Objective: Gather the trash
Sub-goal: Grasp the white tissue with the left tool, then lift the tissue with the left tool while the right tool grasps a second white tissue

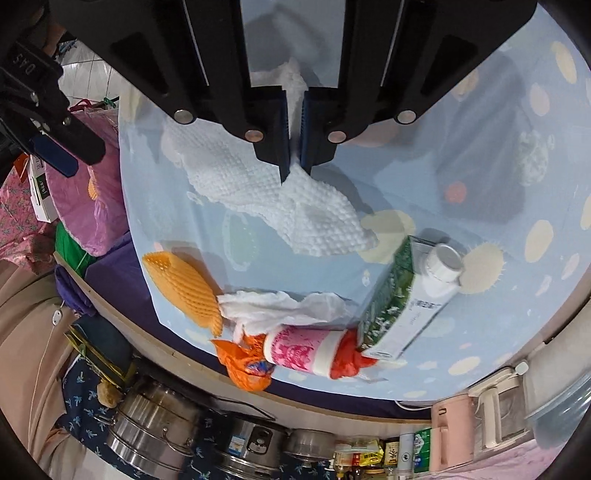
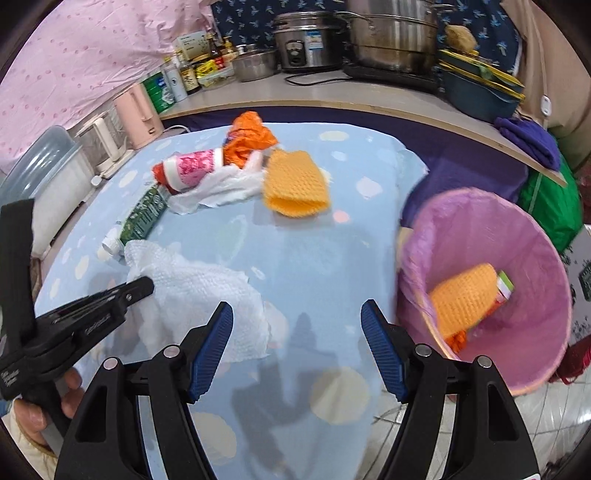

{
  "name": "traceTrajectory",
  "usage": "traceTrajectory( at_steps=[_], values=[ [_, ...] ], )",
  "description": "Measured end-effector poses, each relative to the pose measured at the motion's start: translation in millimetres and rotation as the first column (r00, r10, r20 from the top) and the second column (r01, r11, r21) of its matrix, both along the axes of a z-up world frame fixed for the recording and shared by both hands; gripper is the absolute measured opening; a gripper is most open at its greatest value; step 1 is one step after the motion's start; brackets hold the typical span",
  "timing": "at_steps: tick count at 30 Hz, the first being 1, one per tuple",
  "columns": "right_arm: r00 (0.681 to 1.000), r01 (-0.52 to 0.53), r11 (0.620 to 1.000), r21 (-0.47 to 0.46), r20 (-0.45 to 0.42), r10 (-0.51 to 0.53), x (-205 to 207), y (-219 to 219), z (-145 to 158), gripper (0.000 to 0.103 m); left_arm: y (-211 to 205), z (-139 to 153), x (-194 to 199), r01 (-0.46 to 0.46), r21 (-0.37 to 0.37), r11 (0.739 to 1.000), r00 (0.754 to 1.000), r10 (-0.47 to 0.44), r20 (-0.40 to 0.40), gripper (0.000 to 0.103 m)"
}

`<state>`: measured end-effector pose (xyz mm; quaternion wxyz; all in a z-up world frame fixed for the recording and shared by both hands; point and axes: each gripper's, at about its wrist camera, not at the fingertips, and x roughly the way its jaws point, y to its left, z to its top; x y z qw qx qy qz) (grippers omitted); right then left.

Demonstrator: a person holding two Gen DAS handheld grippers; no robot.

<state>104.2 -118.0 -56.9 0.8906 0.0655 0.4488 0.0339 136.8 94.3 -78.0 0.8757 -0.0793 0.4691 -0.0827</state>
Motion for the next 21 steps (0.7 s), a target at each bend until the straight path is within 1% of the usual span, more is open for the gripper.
traceTrajectory(
  at_steps=[5, 12, 15, 18, 20, 21],
  values=[
    [0.998, -0.063, 0.998, 0.031, 0.022, 0.062, 41, 30, 3, 0.069, 38, 9, 2, -0.079, 0.056, 0.995, 0.997, 0.078, 0.016, 0.004],
    [0.994, -0.103, 0.993, 0.055, 0.034, 0.101, 106, 73, -7, 0.069, 88, 16, 10, -0.167, 0.052, 0.985, 0.986, 0.166, 0.014, 0.004],
    [0.994, -0.103, 0.993, 0.064, 0.028, 0.101, 131, 87, -15, 0.064, 99, 15, 13, -0.18, 0.043, 0.983, 0.984, 0.179, 0.007, 0.004],
    [0.996, -0.091, 0.99, 0.109, 0.011, 0.09, 154, 94, -24, 0.06, 104, 12, 15, -0.182, 0.029, 0.983, 0.983, 0.182, -0.004, 0.004],
    [0.997, -0.079, 0.988, 0.134, 0.002, 0.08, 166, 96, -29, 0.054, 105, 10, 16, -0.182, 0.022, 0.983, 0.983, 0.183, -0.008, 0.004],
    [0.997, -0.07, 0.988, 0.14, -0.005, 0.071, 173, 98, -33, 0.054, 105, 9, 16, -0.18, 0.018, 0.984, 0.984, 0.18, -0.01, 0.004]
  ],
)
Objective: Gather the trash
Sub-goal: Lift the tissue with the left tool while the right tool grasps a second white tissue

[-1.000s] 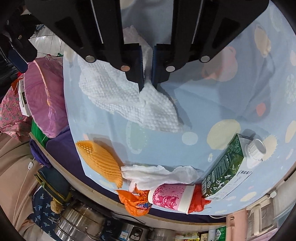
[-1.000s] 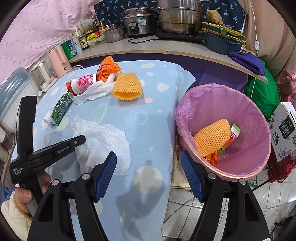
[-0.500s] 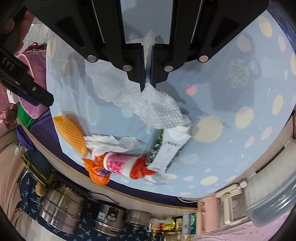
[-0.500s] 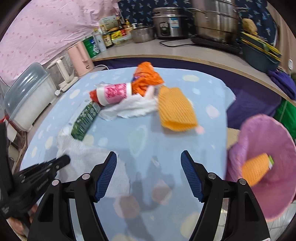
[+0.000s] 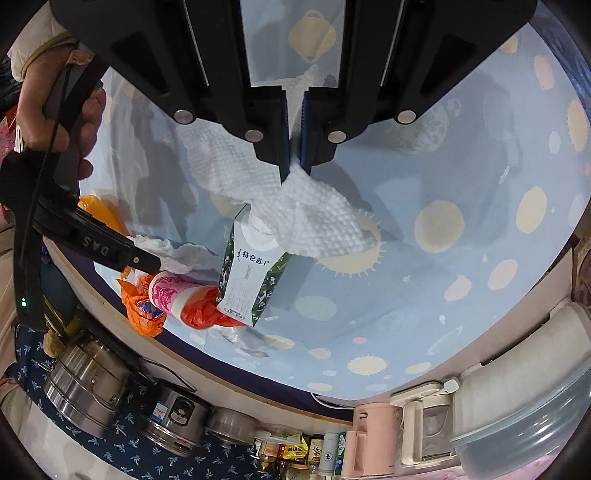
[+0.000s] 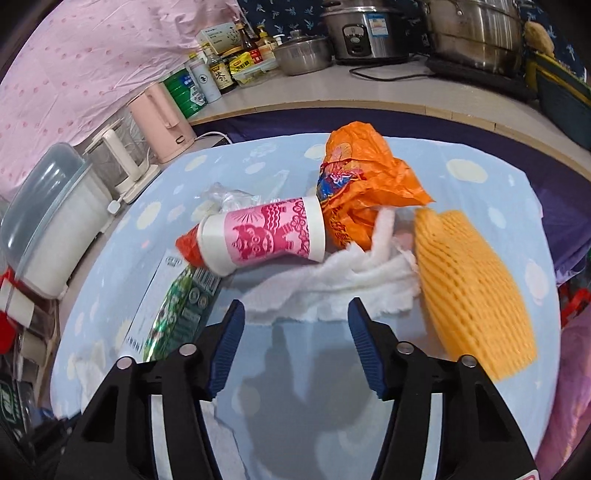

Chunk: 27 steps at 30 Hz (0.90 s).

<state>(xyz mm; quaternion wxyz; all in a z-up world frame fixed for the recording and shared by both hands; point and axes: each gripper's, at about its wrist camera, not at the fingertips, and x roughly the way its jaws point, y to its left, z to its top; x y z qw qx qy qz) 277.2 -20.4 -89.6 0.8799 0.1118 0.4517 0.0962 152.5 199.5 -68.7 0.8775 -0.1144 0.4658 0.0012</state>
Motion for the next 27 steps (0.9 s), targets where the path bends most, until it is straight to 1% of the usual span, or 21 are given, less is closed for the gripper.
traceTrajectory(
  at_steps=[3, 4, 5, 6, 7, 8, 11, 14, 21, 27],
  values=[
    [1.0, 0.016, 1.0, -0.001, -0.011, -0.016, 14, 4, -7, 0.047, 0, -2, 0, 0.005, -0.004, 1.0, 1.0, -0.005, -0.002, 0.004],
    [1.0, 0.017, 1.0, -0.005, -0.015, -0.017, 17, 5, -9, 0.042, -1, -2, -1, 0.007, -0.004, 1.0, 1.0, -0.007, -0.003, 0.004],
    [1.0, 0.017, 1.0, -0.009, -0.021, -0.017, 21, 7, -12, 0.033, -1, -3, -1, 0.009, -0.004, 1.0, 1.0, -0.009, -0.003, 0.004],
    [0.999, 0.016, 1.0, -0.012, -0.034, -0.017, 23, 8, -16, 0.028, -1, -3, -2, 0.011, -0.003, 1.0, 1.0, -0.011, -0.003, 0.004],
    [0.999, 0.016, 1.0, -0.006, -0.046, -0.017, 24, 9, -19, 0.017, -1, -2, -2, 0.011, -0.005, 1.0, 1.0, -0.011, -0.002, 0.004],
    [0.999, 0.017, 1.0, 0.001, -0.05, -0.017, 22, 8, -20, 0.011, -2, -2, -3, 0.012, -0.009, 1.0, 1.0, -0.012, 0.0, 0.004],
    [0.999, 0.007, 1.0, 0.009, -0.037, -0.007, 7, 5, -18, 0.005, -3, 2, -6, 0.018, -0.008, 1.0, 1.0, -0.018, 0.01, 0.004],
    [1.0, -0.003, 1.0, 0.029, -0.017, 0.003, -15, -1, -8, 0.003, -7, 6, -10, 0.026, -0.01, 1.0, 0.999, -0.026, 0.018, 0.004],
    [0.998, -0.043, 0.998, 0.055, 0.037, 0.041, -79, -23, 26, 0.003, -25, 25, -24, 0.062, -0.013, 0.998, 0.996, -0.061, 0.058, 0.004],
    [0.994, -0.084, 0.993, 0.088, 0.078, 0.077, -134, -41, 54, 0.003, -48, 49, -37, 0.11, -0.017, 0.994, 0.989, -0.108, 0.104, 0.004]
  ],
)
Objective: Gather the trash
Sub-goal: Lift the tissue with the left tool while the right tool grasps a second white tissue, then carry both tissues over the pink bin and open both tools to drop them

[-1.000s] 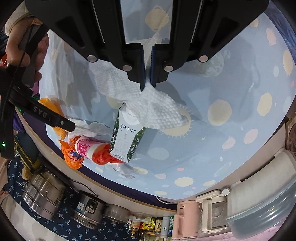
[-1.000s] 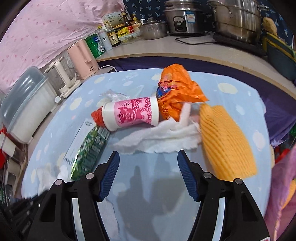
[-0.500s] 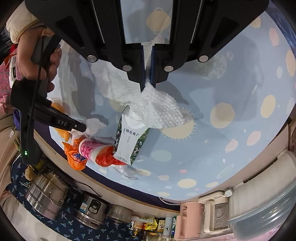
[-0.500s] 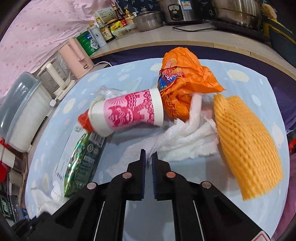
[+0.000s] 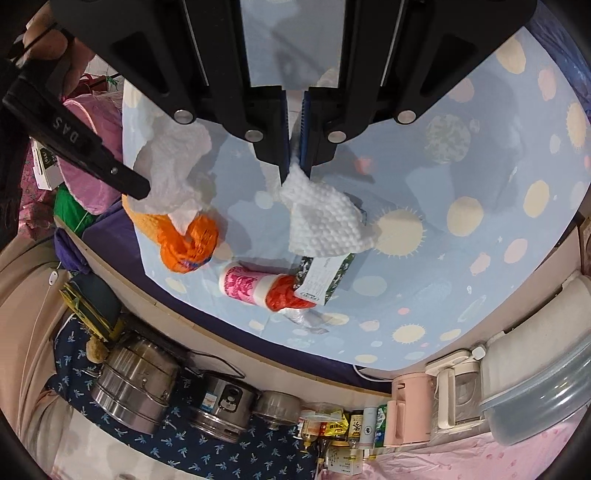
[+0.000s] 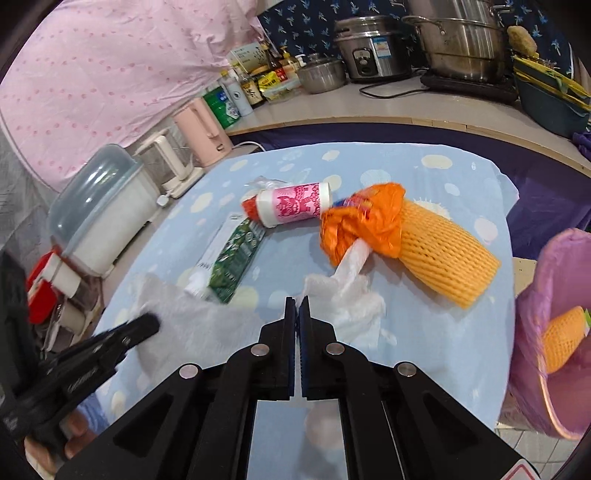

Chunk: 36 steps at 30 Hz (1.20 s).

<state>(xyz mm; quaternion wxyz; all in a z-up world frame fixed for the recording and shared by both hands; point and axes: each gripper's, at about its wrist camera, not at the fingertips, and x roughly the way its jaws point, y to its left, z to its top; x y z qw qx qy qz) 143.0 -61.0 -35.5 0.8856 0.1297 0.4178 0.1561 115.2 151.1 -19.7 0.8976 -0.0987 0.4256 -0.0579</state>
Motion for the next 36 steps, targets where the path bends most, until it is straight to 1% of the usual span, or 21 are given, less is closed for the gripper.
traceTrajectory(
  at_steps=[6, 7, 8, 11, 14, 17, 20, 22, 26, 29, 33, 36],
  values=[
    [0.999, -0.037, 0.999, 0.033, 0.028, 0.036, -48, -12, 21, 0.003, -24, 23, -15, 0.048, 0.002, 0.999, 0.998, -0.048, 0.05, 0.004],
    [0.999, -0.043, 0.998, 0.048, 0.023, 0.042, -54, -14, 23, 0.003, -28, 27, -18, 0.059, -0.002, 0.998, 0.997, -0.059, 0.056, 0.004],
    [0.999, -0.04, 0.998, 0.042, 0.022, 0.039, -58, -16, 23, 0.003, -31, 31, -20, 0.069, -0.006, 0.998, 0.996, -0.069, 0.062, 0.004],
    [0.999, -0.033, 0.999, -0.004, 0.031, 0.033, -72, -17, 25, 0.003, -41, 43, -30, 0.09, -0.009, 0.996, 0.992, -0.089, 0.088, 0.004],
    [0.999, -0.03, 0.999, 0.023, 0.035, 0.029, -81, -23, 29, 0.003, -47, 54, -37, 0.107, -0.008, 0.994, 0.988, -0.105, 0.112, 0.004],
    [0.997, -0.023, 0.999, 0.032, 0.074, 0.021, -91, -29, 43, 0.003, -52, 63, -42, 0.12, -0.007, 0.993, 0.985, -0.118, 0.125, 0.004],
    [0.993, -0.024, 0.998, 0.062, 0.113, 0.017, -94, -37, 59, 0.003, -57, 67, -45, 0.125, -0.005, 0.992, 0.983, -0.124, 0.134, 0.004],
    [0.992, -0.015, 0.998, 0.059, 0.128, 0.008, -91, -40, 66, 0.003, -59, 68, -45, 0.133, -0.012, 0.991, 0.983, -0.13, 0.131, 0.004],
    [0.991, 0.01, 0.998, 0.059, 0.13, -0.018, -83, -50, 66, 0.003, -66, 75, -51, 0.162, -0.023, 0.986, 0.977, -0.157, 0.145, 0.004],
    [0.992, 0.025, 0.996, 0.091, 0.123, -0.036, -78, -58, 66, 0.003, -71, 79, -54, 0.177, -0.013, 0.984, 0.972, -0.173, 0.156, 0.004],
    [0.983, 0.043, 0.995, 0.085, 0.172, -0.057, -80, -64, 83, 0.003, -75, 83, -55, 0.185, -0.014, 0.983, 0.971, -0.181, 0.155, 0.004],
    [0.975, 0.065, 0.995, 0.08, 0.208, -0.08, -80, -75, 98, 0.003, -78, 91, -55, 0.196, -0.014, 0.98, 0.966, -0.191, 0.172, 0.004]
  ],
)
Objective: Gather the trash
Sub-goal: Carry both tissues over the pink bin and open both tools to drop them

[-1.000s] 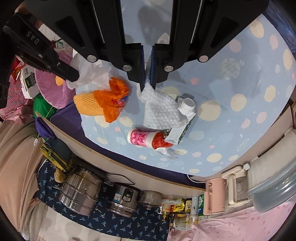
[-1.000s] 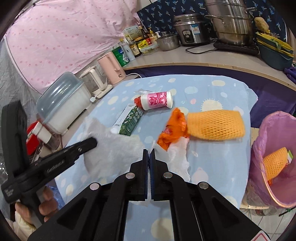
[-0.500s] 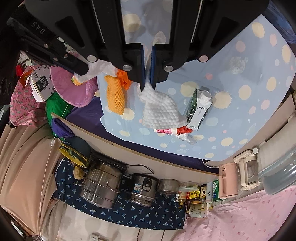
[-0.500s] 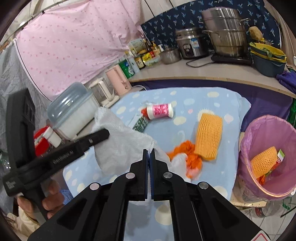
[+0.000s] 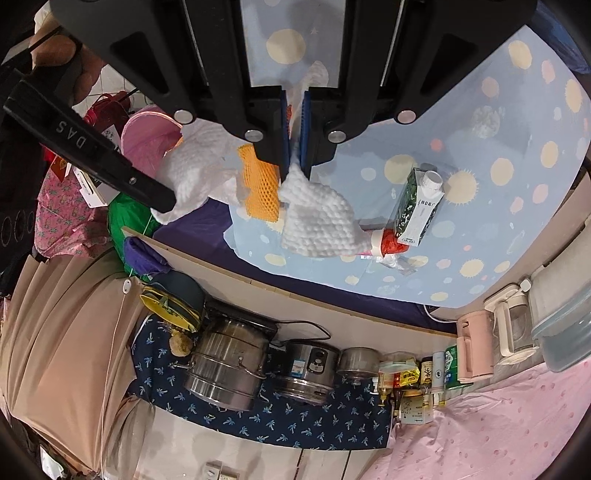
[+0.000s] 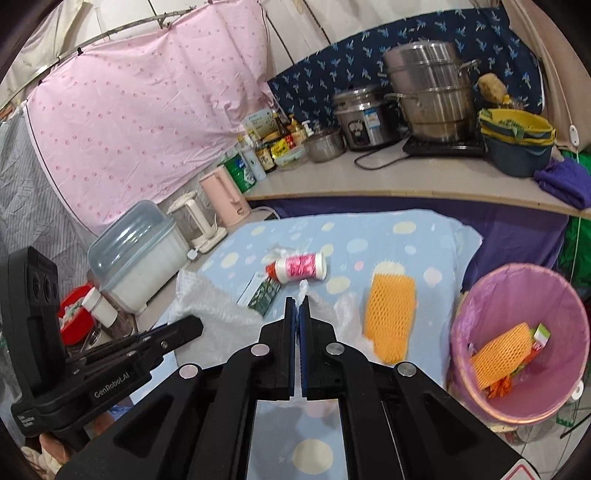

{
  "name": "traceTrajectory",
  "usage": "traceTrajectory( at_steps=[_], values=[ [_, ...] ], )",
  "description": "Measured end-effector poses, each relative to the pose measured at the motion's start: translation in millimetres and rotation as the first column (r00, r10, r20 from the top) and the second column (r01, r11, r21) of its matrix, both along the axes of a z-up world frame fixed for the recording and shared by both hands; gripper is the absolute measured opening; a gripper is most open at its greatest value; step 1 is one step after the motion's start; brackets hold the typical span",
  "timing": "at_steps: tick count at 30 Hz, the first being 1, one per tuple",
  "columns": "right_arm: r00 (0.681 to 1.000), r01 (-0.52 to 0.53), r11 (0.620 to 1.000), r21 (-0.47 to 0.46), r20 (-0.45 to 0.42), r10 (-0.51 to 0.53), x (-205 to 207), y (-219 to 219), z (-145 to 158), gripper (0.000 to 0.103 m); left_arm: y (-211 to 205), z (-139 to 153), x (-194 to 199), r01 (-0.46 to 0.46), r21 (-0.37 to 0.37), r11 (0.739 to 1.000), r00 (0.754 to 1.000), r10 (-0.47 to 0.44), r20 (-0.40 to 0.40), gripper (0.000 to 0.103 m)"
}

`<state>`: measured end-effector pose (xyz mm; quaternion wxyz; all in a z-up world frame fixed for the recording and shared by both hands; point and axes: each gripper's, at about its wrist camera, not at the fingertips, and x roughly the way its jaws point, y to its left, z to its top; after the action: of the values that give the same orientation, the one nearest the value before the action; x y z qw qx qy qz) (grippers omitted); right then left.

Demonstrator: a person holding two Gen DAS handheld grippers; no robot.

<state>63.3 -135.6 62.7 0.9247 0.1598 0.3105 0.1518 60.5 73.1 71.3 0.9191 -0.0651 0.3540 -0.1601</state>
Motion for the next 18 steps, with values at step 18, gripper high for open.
traceTrajectory(
  at_steps=[18],
  values=[
    [0.943, 0.333, 0.939, -0.085, 0.014, -0.333, 0, -141, 10, 0.003, -136, 27, 35, 0.294, -0.028, 0.955, 0.955, -0.292, 0.057, 0.004]
  ],
)
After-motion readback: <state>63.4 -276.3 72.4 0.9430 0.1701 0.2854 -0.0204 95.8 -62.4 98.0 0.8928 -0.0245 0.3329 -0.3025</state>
